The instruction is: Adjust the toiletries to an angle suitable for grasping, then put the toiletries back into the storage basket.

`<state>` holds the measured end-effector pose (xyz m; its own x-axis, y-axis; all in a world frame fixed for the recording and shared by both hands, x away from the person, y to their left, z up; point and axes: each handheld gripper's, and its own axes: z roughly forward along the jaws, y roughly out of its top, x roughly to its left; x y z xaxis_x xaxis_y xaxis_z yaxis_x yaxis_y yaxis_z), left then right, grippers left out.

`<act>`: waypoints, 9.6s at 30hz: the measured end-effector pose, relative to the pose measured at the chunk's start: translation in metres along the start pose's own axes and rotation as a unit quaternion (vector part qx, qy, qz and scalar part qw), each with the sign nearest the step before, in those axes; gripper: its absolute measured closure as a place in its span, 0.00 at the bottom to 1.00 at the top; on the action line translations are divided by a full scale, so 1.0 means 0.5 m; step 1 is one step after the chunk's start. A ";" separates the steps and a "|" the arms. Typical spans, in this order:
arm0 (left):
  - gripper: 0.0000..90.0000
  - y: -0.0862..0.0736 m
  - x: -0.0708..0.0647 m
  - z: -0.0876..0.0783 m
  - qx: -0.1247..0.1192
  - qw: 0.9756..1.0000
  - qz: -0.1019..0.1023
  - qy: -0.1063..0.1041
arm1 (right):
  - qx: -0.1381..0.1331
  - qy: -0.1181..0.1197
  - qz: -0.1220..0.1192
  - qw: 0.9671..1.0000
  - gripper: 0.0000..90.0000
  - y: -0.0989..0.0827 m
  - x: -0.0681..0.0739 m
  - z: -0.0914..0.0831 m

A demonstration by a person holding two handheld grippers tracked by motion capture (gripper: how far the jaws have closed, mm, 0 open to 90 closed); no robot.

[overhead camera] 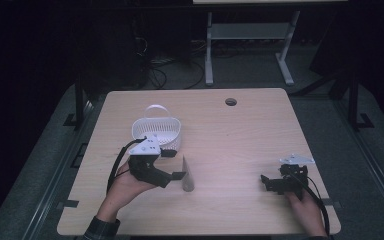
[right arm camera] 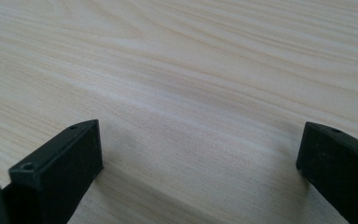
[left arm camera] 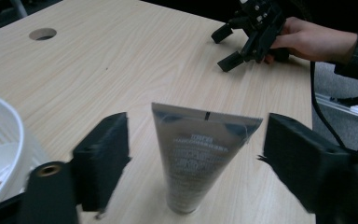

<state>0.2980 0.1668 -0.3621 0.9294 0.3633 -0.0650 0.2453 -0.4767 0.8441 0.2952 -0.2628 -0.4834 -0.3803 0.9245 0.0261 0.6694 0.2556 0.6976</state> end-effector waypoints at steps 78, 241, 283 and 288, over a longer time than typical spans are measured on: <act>0.33 0.022 0.003 -0.012 -0.015 1.000 0.001 0.019 | 0.000 0.000 0.000 1.000 0.00 0.000 0.000 0.000; 0.33 0.066 0.222 -0.159 -0.029 0.974 -0.071 0.215 | 0.000 0.000 0.000 1.000 0.00 0.000 0.000 0.000; 0.33 -0.009 0.253 -0.086 0.031 0.968 -0.105 0.224 | 0.000 0.000 0.001 1.000 0.00 0.000 0.000 0.000; 0.33 -0.020 0.255 -0.084 0.033 0.968 -0.109 0.223 | 0.000 0.000 0.000 1.000 0.00 0.000 0.000 0.000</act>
<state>0.4027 0.2515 -0.3565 0.6447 0.7644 0.0105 0.4533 -0.3933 0.7999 0.2951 -0.2628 -0.4833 -0.3799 0.9247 0.0261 0.6696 0.2554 0.6974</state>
